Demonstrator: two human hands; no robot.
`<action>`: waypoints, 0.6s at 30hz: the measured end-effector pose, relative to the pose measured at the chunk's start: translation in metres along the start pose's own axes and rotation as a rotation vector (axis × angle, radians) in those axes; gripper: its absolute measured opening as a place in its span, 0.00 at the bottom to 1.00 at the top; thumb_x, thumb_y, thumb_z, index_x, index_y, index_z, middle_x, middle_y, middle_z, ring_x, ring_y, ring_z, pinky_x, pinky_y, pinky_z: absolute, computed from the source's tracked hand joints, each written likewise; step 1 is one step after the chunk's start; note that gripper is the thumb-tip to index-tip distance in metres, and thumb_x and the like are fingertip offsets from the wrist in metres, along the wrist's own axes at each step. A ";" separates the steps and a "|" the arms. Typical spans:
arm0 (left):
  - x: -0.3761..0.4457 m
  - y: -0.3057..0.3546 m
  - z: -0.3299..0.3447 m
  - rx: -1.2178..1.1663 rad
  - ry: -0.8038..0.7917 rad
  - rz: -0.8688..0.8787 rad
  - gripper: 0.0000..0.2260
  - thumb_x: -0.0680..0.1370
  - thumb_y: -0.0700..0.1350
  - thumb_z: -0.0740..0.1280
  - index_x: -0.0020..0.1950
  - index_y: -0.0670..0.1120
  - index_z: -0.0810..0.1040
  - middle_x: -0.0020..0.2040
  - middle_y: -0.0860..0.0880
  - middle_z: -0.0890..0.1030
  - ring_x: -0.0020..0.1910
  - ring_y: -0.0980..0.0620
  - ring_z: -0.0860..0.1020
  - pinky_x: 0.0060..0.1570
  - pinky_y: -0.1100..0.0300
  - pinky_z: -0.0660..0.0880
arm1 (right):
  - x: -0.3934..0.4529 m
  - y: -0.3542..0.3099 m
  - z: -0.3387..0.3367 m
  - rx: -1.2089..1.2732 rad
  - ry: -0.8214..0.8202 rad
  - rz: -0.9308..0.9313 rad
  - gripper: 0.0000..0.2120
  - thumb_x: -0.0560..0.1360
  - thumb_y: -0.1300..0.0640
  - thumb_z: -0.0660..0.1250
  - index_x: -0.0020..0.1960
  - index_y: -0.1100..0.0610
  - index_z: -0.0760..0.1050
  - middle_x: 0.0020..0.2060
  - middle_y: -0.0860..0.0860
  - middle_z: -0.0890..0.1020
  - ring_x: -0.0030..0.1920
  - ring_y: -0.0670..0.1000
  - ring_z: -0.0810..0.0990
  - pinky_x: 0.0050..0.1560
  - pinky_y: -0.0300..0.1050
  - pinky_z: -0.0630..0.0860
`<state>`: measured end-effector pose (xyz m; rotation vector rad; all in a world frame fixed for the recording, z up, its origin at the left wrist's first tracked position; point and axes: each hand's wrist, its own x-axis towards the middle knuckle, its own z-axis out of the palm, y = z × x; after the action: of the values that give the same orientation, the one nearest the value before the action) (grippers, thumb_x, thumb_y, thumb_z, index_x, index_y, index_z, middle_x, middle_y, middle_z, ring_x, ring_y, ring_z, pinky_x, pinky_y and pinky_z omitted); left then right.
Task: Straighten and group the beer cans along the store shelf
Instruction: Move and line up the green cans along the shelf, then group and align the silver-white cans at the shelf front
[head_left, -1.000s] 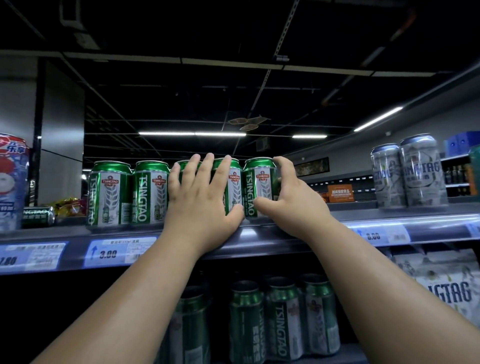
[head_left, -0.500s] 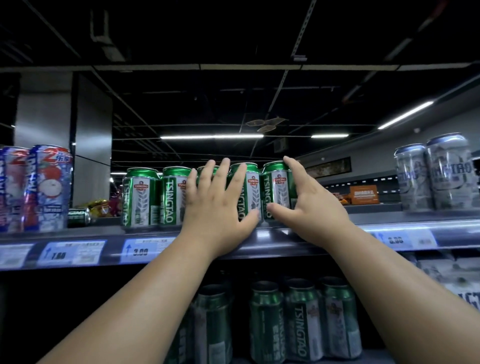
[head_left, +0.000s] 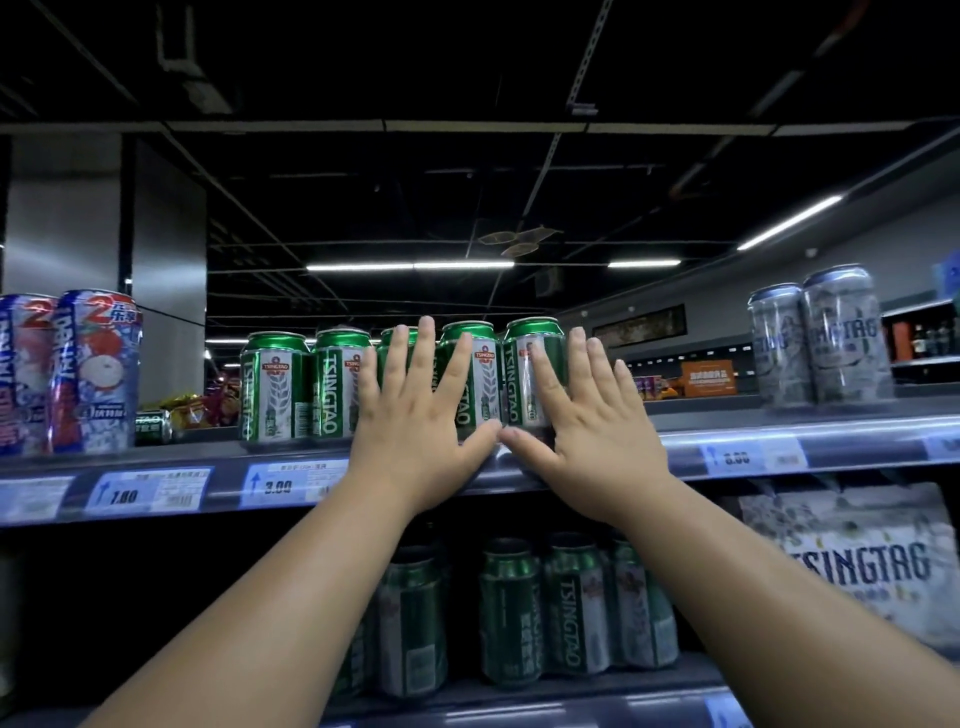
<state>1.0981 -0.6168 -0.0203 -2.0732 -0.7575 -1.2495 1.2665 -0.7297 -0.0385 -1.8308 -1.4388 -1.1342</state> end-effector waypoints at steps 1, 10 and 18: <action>-0.003 0.001 0.000 -0.006 -0.008 0.013 0.39 0.75 0.72 0.44 0.79 0.57 0.35 0.80 0.45 0.36 0.78 0.44 0.34 0.73 0.40 0.34 | -0.002 0.001 -0.001 0.010 -0.026 -0.021 0.41 0.72 0.21 0.33 0.74 0.40 0.21 0.79 0.56 0.31 0.81 0.53 0.38 0.78 0.54 0.39; -0.022 0.016 -0.007 -0.058 -0.082 0.039 0.38 0.74 0.70 0.41 0.79 0.57 0.34 0.80 0.47 0.37 0.78 0.47 0.36 0.74 0.44 0.35 | -0.016 0.014 -0.015 0.151 -0.079 -0.062 0.45 0.74 0.24 0.51 0.78 0.37 0.29 0.80 0.50 0.33 0.81 0.49 0.43 0.78 0.47 0.41; -0.009 0.091 -0.018 -0.324 -0.055 0.117 0.32 0.75 0.63 0.54 0.78 0.56 0.54 0.79 0.47 0.54 0.77 0.47 0.50 0.75 0.46 0.47 | -0.050 0.090 -0.042 0.299 -0.016 0.167 0.42 0.76 0.39 0.67 0.81 0.39 0.46 0.82 0.45 0.41 0.80 0.46 0.44 0.77 0.50 0.50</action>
<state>1.1506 -0.6918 -0.0397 -2.3808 -0.4719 -1.3236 1.3374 -0.8145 -0.0533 -1.7136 -1.3528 -0.7781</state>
